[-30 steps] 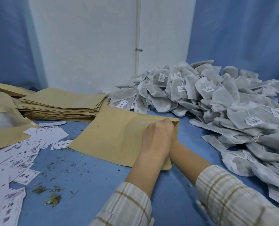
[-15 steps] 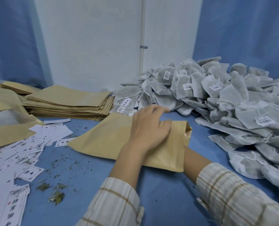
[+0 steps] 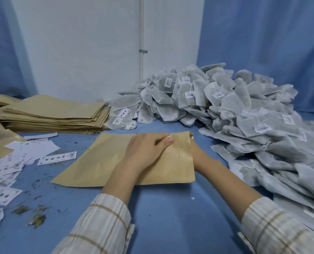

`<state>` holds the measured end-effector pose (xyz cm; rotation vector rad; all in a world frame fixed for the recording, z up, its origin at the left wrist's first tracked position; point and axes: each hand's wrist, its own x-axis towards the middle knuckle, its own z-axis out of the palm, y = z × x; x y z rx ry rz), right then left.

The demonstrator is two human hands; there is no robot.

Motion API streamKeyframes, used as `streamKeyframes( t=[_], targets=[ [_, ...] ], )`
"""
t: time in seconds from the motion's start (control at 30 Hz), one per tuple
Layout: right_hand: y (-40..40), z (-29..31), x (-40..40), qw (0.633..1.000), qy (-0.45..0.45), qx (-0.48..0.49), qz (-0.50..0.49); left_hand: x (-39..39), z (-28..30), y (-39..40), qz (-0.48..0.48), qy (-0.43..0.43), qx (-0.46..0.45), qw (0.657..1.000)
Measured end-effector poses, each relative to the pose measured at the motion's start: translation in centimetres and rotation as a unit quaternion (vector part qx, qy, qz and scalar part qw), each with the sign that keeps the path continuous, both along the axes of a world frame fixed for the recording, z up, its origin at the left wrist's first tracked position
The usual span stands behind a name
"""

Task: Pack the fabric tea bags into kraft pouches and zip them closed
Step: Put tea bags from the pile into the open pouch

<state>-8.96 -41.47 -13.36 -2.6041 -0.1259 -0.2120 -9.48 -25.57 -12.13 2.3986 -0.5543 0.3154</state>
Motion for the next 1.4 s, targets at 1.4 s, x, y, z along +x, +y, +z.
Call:
streamKeyframes(
  t=[1.4],
  targets=[
    [-6.6, 0.5, -3.4, 0.937, 0.003, 0.349, 0.031, 1.4, -0.1, -5.1, 0.018, -0.065, -0.134, 0.989]
  ],
)
